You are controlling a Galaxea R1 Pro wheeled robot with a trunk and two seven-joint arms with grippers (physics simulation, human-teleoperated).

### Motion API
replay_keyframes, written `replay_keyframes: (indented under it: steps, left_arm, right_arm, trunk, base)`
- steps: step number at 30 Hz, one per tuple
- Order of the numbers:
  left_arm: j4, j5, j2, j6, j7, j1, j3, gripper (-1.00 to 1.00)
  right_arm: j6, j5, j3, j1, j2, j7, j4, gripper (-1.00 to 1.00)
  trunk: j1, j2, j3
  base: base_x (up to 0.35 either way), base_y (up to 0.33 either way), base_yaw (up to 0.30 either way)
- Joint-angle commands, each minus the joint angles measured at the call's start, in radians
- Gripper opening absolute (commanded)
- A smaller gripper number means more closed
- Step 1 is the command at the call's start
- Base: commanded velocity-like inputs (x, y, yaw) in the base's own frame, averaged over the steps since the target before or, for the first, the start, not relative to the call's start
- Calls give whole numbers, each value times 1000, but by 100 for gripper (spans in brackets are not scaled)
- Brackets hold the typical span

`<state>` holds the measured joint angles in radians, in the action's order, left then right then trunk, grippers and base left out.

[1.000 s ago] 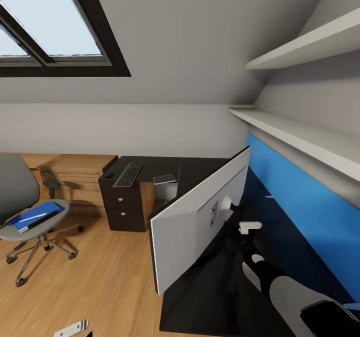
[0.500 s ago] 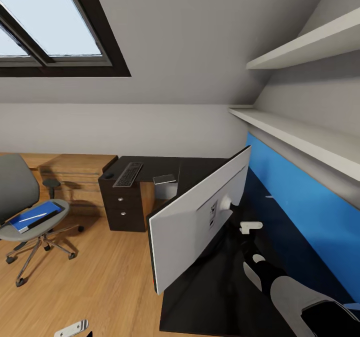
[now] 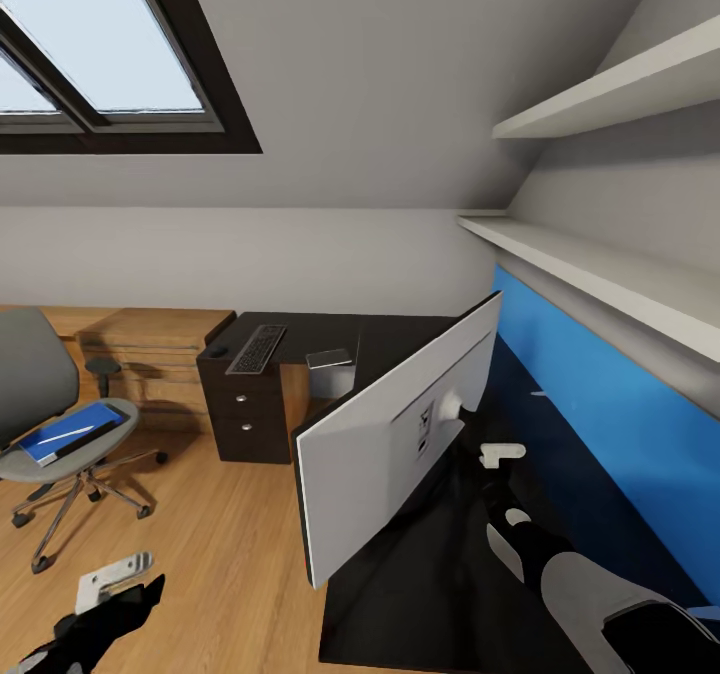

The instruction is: In the bedroom, organize the workspace by keeping the computer under the desk, ensuring the monitor is on the desk, placing the keyboard on the desk next to the monitor, placing the mouse on the desk next to the keyboard, moving the folder from the swivel chair onto the desk next to the mouse, stacking the notebook on top of the folder with the pen on top of the notebook, and positioning the swivel chair next to the desk.

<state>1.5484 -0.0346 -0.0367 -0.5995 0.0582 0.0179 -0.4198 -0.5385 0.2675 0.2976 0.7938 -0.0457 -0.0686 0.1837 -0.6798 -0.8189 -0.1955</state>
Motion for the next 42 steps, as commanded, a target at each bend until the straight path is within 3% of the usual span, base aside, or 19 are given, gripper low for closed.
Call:
replay_keyframes:
  steps: [1, 5, 6, 9, 23, 42]
  left_arm:
    - [28, -21, -2, -36, 3, -1, -2, 100]
    - [55, -92, -5, -71, 2, -16, -3, 100]
    - [51, -155, -8, -80, 0, -26, -2, 100]
    - [28, -189, -9, -82, -8, -31, 4, 100]
    - [40, -207, -1, -86, -12, -35, -39, 100]
    - [42, -208, 0, -89, -11, -35, -60, 100]
  right_arm:
    - [-1, -1, 15, 1, 0, -7, 0, -100]
    - [-1, -1, 15, 1, -1, -7, 0, -100]
    - [-1, -1, 15, 1, -2, -7, 0, -100]
    - [-1, -1, 14, 1, -3, -7, 0, -100]
    - [-1, -1, 15, 1, -6, -7, 0, -100]
    - [-1, -1, 15, 1, -6, -6, 0, -100]
  trunk:
    - [0, -1, -1]
    - [0, -1, -1]
    - [0, -1, -1]
    - [0, -1, -1]
    - [0, -1, -1]
    - [0, -1, 4]
  base:
    - [0, 0, 0]
    - [0, 0, 0]
    - [0, 0, 0]
    - [0, 0, 0]
    - [0, 0, -7]
    - [0, 0, -210]
